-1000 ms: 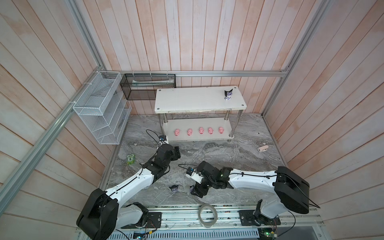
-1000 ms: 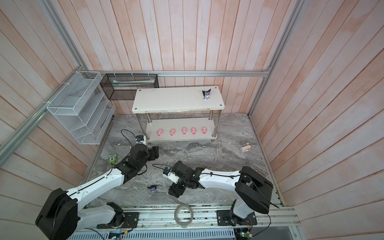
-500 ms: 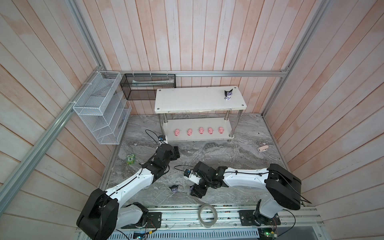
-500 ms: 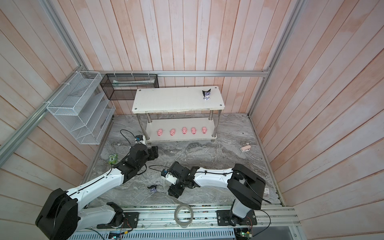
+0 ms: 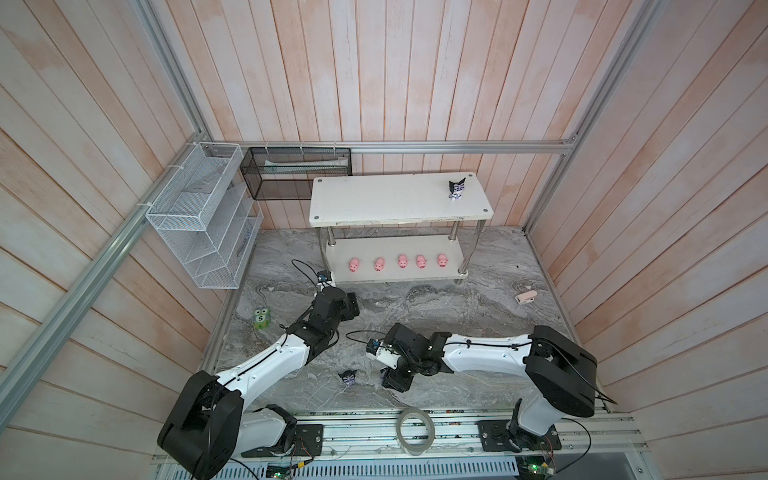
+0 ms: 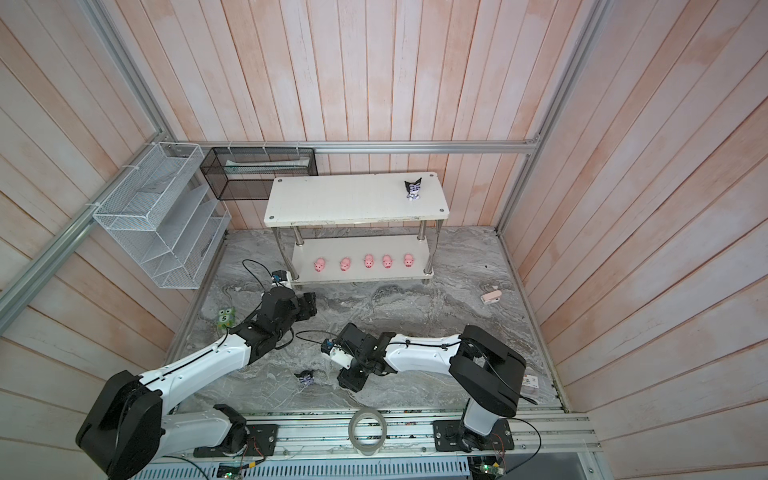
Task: Organize plastic toys on shelves
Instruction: Pick up the plastic toy from the bottom-center of the table.
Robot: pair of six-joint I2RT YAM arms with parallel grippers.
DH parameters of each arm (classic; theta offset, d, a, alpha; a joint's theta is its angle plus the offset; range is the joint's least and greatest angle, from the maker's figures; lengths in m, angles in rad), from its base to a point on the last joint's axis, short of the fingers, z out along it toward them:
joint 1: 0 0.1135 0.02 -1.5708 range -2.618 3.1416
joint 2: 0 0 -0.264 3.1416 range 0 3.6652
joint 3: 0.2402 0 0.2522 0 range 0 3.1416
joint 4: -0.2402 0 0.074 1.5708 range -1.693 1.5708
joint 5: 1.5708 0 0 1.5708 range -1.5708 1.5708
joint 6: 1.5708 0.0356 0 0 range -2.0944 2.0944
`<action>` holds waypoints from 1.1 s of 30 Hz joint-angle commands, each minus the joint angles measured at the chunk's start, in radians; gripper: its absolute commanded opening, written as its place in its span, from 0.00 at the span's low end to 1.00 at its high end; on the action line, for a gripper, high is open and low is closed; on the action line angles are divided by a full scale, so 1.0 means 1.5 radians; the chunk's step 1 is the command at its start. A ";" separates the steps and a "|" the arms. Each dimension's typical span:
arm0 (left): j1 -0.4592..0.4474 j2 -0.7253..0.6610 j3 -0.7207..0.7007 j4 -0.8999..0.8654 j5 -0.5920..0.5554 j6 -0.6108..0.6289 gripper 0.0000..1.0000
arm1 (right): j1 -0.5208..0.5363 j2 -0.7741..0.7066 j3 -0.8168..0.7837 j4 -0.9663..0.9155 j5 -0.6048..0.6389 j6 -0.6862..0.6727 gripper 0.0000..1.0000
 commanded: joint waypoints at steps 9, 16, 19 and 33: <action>0.008 0.014 -0.008 0.023 0.013 0.000 0.83 | 0.000 -0.008 0.022 -0.031 0.035 -0.009 0.39; 0.008 0.013 -0.011 0.024 0.015 -0.001 0.83 | -0.008 -0.021 0.033 -0.051 0.044 -0.015 0.33; 0.008 0.010 -0.011 0.023 0.015 -0.001 0.83 | -0.016 -0.033 0.044 -0.069 0.054 -0.015 0.32; 0.009 0.000 -0.013 0.014 0.020 0.004 0.83 | -0.130 -0.151 0.237 -0.268 0.140 -0.044 0.32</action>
